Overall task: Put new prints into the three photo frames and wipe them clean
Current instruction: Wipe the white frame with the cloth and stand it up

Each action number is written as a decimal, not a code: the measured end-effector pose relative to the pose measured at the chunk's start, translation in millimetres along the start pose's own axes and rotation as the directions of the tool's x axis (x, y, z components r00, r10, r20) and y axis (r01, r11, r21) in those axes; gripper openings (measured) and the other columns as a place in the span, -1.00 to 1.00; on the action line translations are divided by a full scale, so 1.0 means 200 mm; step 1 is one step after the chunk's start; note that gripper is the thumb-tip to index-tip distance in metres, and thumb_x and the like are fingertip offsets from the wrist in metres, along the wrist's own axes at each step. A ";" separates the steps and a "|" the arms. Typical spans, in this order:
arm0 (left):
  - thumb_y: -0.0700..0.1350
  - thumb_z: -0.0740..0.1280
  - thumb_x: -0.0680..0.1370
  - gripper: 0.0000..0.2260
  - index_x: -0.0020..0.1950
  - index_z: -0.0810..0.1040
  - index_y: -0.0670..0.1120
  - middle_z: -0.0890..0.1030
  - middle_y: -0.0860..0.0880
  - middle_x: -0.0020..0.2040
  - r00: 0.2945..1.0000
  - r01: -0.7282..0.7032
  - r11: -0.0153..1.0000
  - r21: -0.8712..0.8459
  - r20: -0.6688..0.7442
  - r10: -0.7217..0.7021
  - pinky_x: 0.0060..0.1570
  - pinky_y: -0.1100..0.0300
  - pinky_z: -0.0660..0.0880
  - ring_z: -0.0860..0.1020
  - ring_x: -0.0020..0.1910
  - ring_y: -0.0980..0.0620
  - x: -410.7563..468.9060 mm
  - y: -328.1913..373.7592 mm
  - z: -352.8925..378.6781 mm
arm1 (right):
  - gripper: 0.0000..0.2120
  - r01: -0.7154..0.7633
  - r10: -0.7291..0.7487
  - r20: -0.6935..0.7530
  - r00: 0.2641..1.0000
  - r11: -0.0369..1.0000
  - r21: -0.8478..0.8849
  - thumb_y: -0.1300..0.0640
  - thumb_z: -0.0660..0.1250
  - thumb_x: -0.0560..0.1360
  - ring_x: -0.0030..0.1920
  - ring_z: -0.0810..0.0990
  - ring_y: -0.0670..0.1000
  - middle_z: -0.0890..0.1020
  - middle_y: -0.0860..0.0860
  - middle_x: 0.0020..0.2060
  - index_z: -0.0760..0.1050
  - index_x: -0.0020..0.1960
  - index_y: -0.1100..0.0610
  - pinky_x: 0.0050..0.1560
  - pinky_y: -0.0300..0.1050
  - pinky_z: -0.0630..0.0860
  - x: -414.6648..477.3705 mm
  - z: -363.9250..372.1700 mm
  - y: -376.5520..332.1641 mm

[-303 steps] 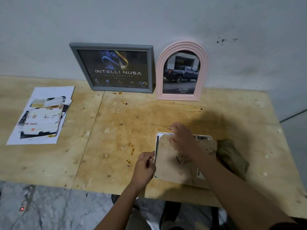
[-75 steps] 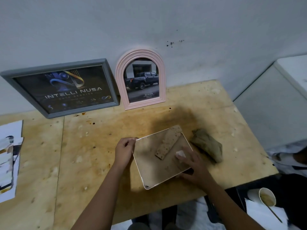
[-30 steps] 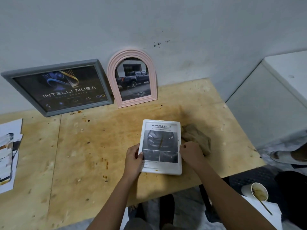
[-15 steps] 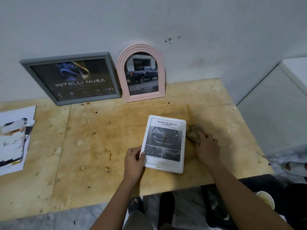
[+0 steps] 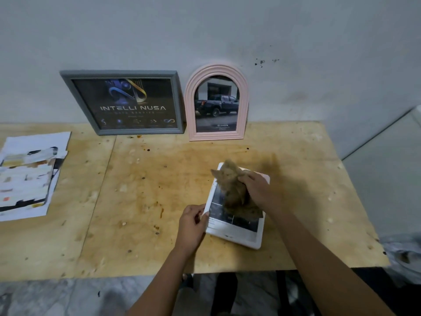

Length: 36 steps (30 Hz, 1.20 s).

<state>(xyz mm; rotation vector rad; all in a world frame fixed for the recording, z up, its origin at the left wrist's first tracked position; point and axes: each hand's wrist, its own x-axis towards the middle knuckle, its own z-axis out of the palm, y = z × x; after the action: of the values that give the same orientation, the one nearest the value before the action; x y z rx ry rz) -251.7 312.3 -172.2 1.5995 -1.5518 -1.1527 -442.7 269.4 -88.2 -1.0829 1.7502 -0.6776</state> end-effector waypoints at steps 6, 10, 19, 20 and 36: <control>-0.22 0.36 0.50 -0.93 -0.08 0.63 -0.14 0.46 -0.02 -0.17 0.999 -0.042 0.996 0.081 -0.019 0.044 -0.23 0.42 0.33 0.46 -0.21 0.14 -0.01 -0.02 0.00 | -0.73 0.318 -0.254 0.193 0.948 0.794 -0.518 0.10 0.16 0.57 0.08 0.42 -0.04 0.51 -0.03 0.10 0.43 0.24 0.04 0.06 -0.23 0.37 0.05 0.19 0.05; -0.23 0.39 0.46 -0.96 -0.17 0.61 -0.11 0.43 0.04 -0.24 0.997 -0.057 0.993 0.105 -0.043 0.062 -0.28 0.37 0.32 0.46 -0.28 0.07 -0.01 -0.04 0.01 | -0.62 0.589 -0.504 0.318 0.803 0.589 -0.554 0.06 0.06 0.54 0.26 0.44 0.05 0.51 0.04 0.24 0.48 0.27 0.12 0.25 0.04 0.42 0.05 0.28 0.21; -0.21 0.40 0.44 -0.94 -0.12 0.67 -0.12 0.46 0.15 -0.24 0.990 -0.139 0.974 0.179 -0.006 0.143 -0.32 0.38 0.37 0.48 -0.31 0.17 0.02 -0.02 -0.03 | -0.57 0.727 -0.576 0.444 0.686 0.520 -0.448 0.31 0.22 0.44 0.36 0.39 0.08 0.49 0.06 0.31 0.48 0.29 0.15 0.38 0.07 0.25 0.18 0.37 0.35; -0.18 0.40 0.45 -0.94 -0.14 0.67 -0.12 0.47 0.11 -0.23 0.989 -0.141 0.962 0.232 -0.003 0.145 -0.34 0.31 0.39 0.48 -0.33 0.15 0.02 -0.02 -0.03 | -0.57 0.729 -0.572 0.453 0.684 0.525 -0.439 0.33 0.23 0.43 0.35 0.41 0.07 0.50 0.06 0.30 0.50 0.27 0.14 0.37 0.07 0.29 0.20 0.37 0.34; -0.29 0.45 0.31 -0.84 -0.35 0.48 -0.19 0.51 -0.12 -0.36 0.996 -0.031 0.797 0.604 -0.046 0.074 -0.57 0.27 0.26 0.50 -0.49 -0.10 -0.03 0.08 0.07 | -0.58 0.581 -0.607 0.238 0.758 0.463 -0.670 0.14 0.02 0.52 0.39 0.34 -0.10 0.46 -0.08 0.34 0.46 0.30 0.02 0.42 -0.03 -0.04 0.35 0.37 0.33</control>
<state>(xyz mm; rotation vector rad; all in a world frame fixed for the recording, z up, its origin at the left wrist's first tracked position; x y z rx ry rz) -271.9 318.1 -162.5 1.9451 -2.0347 -0.5730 -411.8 238.7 -201.6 -2.3365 1.6668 -0.3847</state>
